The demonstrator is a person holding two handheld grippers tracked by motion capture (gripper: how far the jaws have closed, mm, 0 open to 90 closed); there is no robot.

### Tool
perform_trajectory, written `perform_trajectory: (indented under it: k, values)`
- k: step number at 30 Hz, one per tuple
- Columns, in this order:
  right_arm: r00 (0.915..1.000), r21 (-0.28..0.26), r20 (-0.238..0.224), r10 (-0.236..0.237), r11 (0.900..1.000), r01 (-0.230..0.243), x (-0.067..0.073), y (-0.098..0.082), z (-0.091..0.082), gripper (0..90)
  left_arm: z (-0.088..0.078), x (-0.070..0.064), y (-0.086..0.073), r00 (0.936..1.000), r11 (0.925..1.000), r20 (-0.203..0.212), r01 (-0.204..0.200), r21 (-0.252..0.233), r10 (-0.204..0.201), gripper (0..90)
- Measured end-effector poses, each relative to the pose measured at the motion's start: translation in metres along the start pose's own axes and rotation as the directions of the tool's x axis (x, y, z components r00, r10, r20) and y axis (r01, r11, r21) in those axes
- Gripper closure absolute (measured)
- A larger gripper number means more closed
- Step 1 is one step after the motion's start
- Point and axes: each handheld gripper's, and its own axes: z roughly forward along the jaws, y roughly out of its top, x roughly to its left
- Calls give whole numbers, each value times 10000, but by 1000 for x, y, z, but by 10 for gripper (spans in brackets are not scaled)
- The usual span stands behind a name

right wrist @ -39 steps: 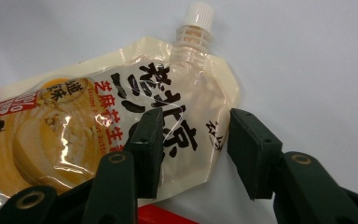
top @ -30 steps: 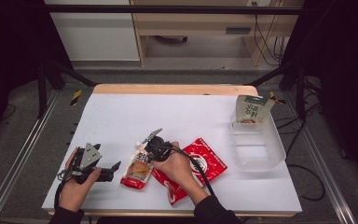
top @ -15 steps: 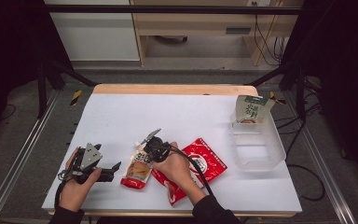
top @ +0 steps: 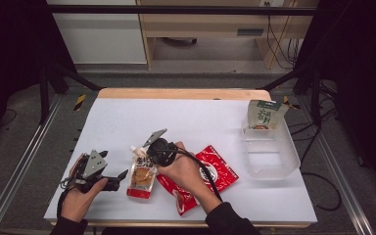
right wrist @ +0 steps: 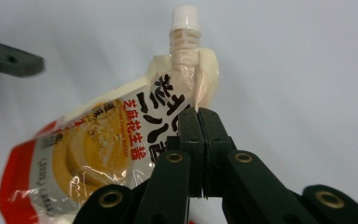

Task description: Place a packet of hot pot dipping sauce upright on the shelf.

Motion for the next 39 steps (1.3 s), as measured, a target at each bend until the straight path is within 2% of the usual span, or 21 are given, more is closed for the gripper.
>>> perform_trajectory:
  k: [5,8,11,14,25,32,39]
  values:
    - [9990,-360,-86,-431,9984,428,7,12,-14,900,-2,2,2,9995,9996,257,210,-199,-204,64]
    - [9973,-558,-170,-717,9959,706,11,19,-22,900,-3,3,4,9985,9990,486,267,-349,-250,110]
    - [9952,-769,-221,-956,9926,937,15,24,-28,900,-4,4,7,9984,9987,524,251,-441,-228,123]
    - [9926,-860,-214,-1196,9893,1174,18,28,-33,900,-6,4,9,9979,9975,526,417,-573,-387,140]
    - [9872,-1000,-219,-1578,9829,1549,19,35,-43,900,-12,8,13,9975,9960,569,471,-763,-429,199]
    - [9847,-1087,-240,-1725,9796,1690,20,36,-46,900,-17,13,13,9971,9939,480,633,-905,-592,218]
    - [9804,-1232,-355,-1935,9744,1879,25,36,-48,900,-18,13,15,9972,9942,666,416,-995,-351,238]
